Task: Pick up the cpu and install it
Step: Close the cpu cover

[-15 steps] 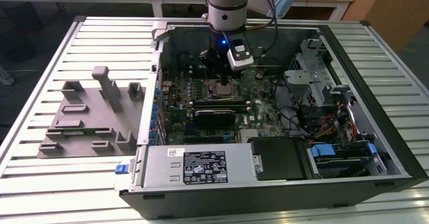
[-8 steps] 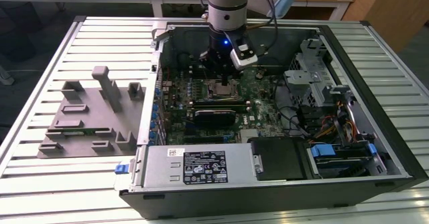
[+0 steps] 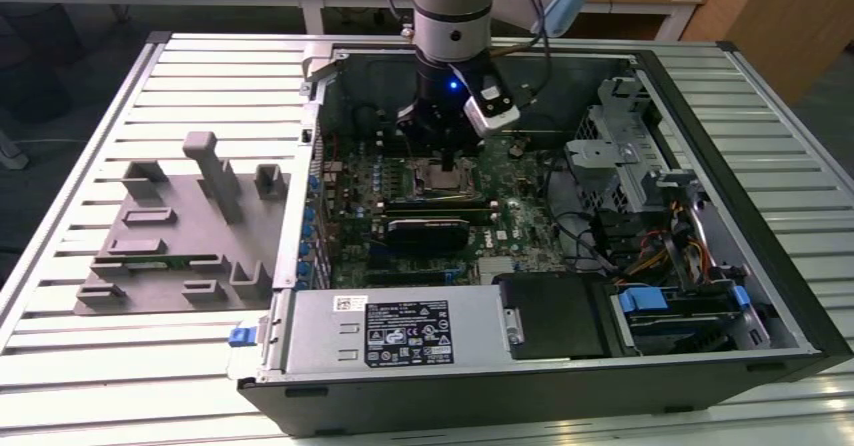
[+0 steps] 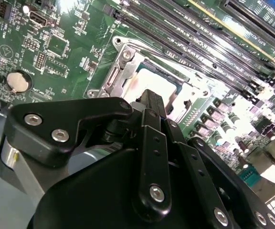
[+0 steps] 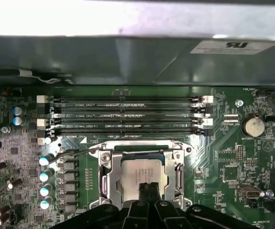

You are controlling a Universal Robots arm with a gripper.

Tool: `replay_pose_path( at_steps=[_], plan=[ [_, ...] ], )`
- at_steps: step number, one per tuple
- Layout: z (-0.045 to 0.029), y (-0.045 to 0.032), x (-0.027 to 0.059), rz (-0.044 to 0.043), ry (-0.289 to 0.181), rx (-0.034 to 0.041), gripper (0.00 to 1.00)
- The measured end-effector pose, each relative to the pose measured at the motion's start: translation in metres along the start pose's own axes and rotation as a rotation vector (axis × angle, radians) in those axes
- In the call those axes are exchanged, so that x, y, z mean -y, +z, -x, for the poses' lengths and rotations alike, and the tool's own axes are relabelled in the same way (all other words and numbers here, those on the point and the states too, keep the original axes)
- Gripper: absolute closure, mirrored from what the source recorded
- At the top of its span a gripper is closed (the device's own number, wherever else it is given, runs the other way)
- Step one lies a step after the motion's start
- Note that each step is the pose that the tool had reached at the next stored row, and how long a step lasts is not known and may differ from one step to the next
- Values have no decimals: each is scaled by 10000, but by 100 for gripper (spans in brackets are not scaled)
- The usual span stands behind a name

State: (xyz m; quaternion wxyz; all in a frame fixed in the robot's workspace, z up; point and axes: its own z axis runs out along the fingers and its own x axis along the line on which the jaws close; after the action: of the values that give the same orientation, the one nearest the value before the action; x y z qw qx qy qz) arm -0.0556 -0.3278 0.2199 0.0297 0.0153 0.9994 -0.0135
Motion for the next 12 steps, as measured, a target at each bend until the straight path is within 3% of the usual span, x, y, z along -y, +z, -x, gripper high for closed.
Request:
replay_pose_path(
  at_steps=[6,12],
  plan=[
    [-26,30,4,-11,163,-10,89],
    [-120,43,6,-16,290,-12,89]
  ],
)
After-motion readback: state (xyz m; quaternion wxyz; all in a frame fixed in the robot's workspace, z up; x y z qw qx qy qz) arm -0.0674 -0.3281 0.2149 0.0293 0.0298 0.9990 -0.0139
